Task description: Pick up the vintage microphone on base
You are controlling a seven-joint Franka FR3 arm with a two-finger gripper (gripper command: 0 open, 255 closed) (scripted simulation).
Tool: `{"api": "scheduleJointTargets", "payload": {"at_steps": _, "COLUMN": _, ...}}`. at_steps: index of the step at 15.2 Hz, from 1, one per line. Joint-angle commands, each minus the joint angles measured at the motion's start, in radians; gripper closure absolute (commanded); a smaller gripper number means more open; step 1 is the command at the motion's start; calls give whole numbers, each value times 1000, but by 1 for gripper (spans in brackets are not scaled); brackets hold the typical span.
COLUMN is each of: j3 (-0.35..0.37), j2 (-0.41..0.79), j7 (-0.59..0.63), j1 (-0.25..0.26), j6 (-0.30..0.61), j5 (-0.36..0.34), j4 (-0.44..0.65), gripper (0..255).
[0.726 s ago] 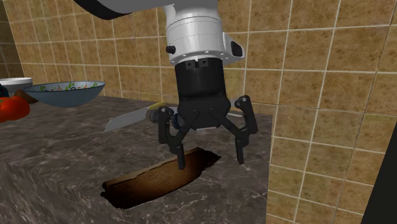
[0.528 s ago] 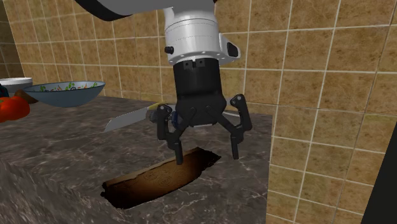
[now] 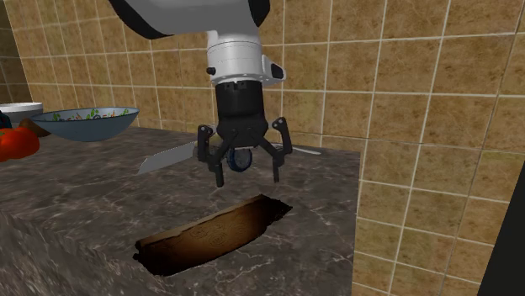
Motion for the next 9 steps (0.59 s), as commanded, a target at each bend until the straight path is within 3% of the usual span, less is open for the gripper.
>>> {"api": "scheduleJointTargets", "payload": {"at_steps": 1, "j3": 14, "j2": 71, "j7": 14, "j1": 7, "j6": 15, "j5": 11, "j4": 64, "gripper": 0}}
{"api": "scheduleJointTargets", "payload": {"at_steps": 9, "j3": 61, "j2": 343, "j7": 61, "j1": 32, "j6": 42, "j5": 26, "j4": 344, "gripper": 0}}
